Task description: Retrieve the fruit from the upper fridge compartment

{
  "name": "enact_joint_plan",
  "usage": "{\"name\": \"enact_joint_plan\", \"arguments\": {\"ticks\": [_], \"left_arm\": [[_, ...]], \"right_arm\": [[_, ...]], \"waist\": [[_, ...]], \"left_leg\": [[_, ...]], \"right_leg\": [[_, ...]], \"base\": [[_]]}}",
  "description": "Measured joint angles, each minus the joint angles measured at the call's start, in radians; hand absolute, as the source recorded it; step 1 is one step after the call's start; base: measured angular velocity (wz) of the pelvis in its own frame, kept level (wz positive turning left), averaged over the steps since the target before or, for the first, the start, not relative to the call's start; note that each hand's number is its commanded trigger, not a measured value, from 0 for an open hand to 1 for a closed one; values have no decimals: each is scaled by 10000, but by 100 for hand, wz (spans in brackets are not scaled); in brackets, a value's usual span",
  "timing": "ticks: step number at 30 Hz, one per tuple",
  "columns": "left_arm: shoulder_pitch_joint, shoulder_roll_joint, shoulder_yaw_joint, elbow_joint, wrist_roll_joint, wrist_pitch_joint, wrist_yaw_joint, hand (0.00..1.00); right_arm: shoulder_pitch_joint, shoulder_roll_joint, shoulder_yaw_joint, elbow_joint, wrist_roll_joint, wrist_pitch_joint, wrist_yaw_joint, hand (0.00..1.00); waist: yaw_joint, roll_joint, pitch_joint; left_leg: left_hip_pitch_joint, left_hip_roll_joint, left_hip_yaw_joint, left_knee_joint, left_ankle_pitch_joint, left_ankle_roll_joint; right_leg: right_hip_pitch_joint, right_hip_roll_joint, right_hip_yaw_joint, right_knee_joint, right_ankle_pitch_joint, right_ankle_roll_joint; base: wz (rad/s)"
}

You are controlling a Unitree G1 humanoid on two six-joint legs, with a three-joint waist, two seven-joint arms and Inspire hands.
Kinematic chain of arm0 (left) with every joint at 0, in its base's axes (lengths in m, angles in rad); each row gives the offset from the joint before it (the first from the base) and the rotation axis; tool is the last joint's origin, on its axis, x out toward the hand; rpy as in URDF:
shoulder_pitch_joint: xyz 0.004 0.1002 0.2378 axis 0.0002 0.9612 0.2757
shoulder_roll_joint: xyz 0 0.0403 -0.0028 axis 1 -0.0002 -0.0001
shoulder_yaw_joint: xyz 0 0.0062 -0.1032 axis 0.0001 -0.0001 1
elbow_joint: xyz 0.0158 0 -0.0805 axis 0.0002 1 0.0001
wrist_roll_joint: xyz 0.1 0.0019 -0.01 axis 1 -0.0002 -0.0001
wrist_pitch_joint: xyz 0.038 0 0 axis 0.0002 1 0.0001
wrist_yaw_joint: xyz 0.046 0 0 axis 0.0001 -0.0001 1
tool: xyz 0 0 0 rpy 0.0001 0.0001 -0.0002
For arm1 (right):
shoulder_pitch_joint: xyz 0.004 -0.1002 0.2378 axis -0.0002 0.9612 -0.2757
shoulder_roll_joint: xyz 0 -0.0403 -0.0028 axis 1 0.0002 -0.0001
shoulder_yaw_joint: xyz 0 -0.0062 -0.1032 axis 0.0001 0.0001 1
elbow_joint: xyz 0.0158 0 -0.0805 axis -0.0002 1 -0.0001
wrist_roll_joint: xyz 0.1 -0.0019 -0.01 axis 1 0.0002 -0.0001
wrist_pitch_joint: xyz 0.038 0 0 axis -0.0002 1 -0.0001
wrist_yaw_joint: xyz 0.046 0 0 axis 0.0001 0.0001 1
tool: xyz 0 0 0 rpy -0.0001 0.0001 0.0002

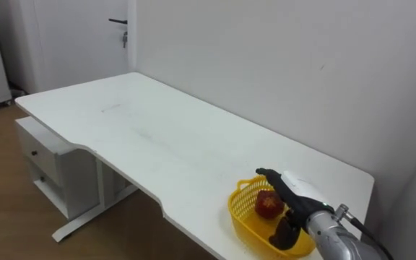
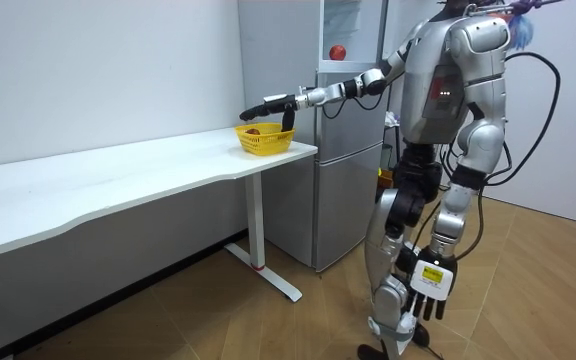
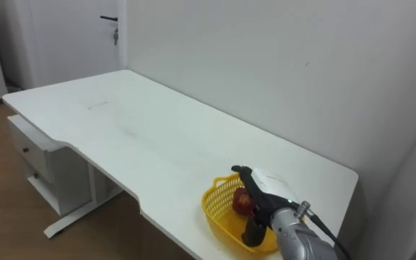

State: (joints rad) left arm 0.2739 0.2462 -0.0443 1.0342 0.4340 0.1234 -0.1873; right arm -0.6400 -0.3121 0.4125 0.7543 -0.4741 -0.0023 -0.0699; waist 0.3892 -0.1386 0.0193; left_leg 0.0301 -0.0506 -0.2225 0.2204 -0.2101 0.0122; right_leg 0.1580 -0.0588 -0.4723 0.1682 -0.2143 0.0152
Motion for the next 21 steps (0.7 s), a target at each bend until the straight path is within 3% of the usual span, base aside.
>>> {"name": "enact_joint_plan", "arguments": {"ticks": [10, 21], "left_arm": [[-95, -6, -8, -333, 0, -18, 266, 0], [-503, 15, -78, -348, 13, -198, 190, 0]], "right_arm": [[-2, -5, -6, -998, -25, -110, 0, 0], [30, -29, 3, -3261, -724, -315, -183, 0]], "waist": [[-143, 134, -47], [-648, 238, -17]], "left_leg": [[109, 28, 175, -14, 1, 1], [271, 77, 588, -24, 4, 9]], "right_leg": [[14, 9, 292, 8, 0, -1], [3, 36, 919, 11, 21, -35]], "base": [[-4], [-12]]}}
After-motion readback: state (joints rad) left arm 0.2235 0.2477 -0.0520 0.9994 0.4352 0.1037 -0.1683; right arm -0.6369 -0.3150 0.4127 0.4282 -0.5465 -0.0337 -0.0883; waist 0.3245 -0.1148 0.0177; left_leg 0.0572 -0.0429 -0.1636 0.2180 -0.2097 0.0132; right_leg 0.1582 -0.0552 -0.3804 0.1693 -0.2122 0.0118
